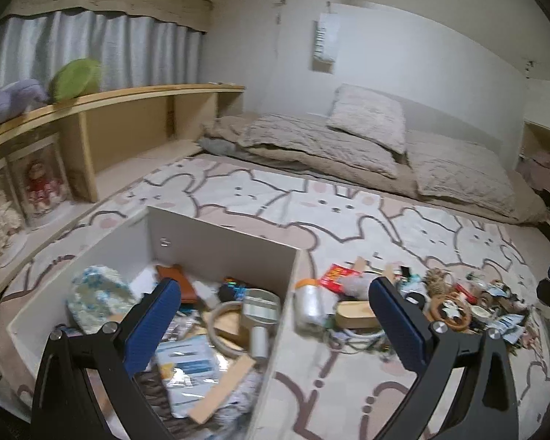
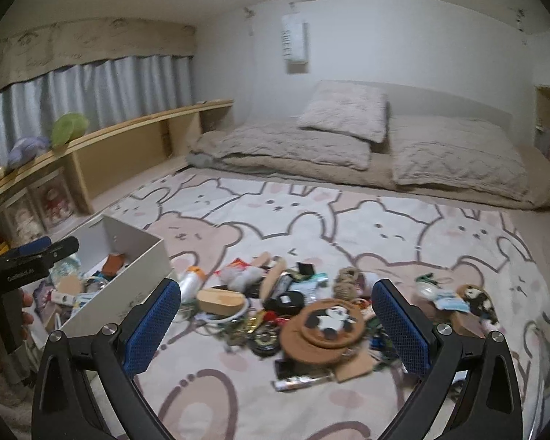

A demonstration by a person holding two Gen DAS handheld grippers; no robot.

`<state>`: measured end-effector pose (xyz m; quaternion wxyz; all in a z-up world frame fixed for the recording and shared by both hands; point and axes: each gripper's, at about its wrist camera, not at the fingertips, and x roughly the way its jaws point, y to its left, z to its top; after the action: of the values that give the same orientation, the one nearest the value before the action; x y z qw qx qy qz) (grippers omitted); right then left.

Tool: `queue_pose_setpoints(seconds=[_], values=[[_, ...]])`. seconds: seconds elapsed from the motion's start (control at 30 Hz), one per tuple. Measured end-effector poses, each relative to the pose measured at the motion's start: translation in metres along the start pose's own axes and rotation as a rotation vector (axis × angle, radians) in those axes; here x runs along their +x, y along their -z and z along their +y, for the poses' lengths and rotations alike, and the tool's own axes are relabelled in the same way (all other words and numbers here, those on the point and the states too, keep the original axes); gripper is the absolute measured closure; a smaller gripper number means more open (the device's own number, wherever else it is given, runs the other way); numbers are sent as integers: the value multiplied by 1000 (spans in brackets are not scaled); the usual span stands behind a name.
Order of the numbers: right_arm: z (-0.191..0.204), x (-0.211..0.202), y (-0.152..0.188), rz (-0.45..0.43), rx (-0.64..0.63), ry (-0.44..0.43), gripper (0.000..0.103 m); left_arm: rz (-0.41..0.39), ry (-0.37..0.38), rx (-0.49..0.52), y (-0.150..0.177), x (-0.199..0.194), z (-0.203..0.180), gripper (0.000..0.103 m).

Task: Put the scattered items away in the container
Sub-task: 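Move both open tools back over the scattered pile on the sheet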

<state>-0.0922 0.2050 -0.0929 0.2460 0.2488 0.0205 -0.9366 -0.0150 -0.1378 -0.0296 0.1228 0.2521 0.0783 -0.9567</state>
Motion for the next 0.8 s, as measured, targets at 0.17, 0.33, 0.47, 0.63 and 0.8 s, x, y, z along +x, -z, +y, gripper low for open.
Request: queue_pose_setpoints(seconds=[0.17, 0.33, 0.47, 0.63, 0.8], values=[[-15, -8, 8, -23, 8, 38, 0, 20, 25, 24, 2, 10, -18, 0], [-27, -17, 15, -62, 23, 62, 0, 15, 54, 30, 5, 14, -29, 0], [-39, -21, 19, -81, 52, 59, 0, 12, 73, 38, 8, 16, -38, 0], [-49, -26, 22, -97, 73, 64, 0, 9, 91, 43, 10, 20, -47, 0], [-53, -27, 25, -106, 83, 71, 0, 10, 110, 46, 14, 25, -54, 0]])
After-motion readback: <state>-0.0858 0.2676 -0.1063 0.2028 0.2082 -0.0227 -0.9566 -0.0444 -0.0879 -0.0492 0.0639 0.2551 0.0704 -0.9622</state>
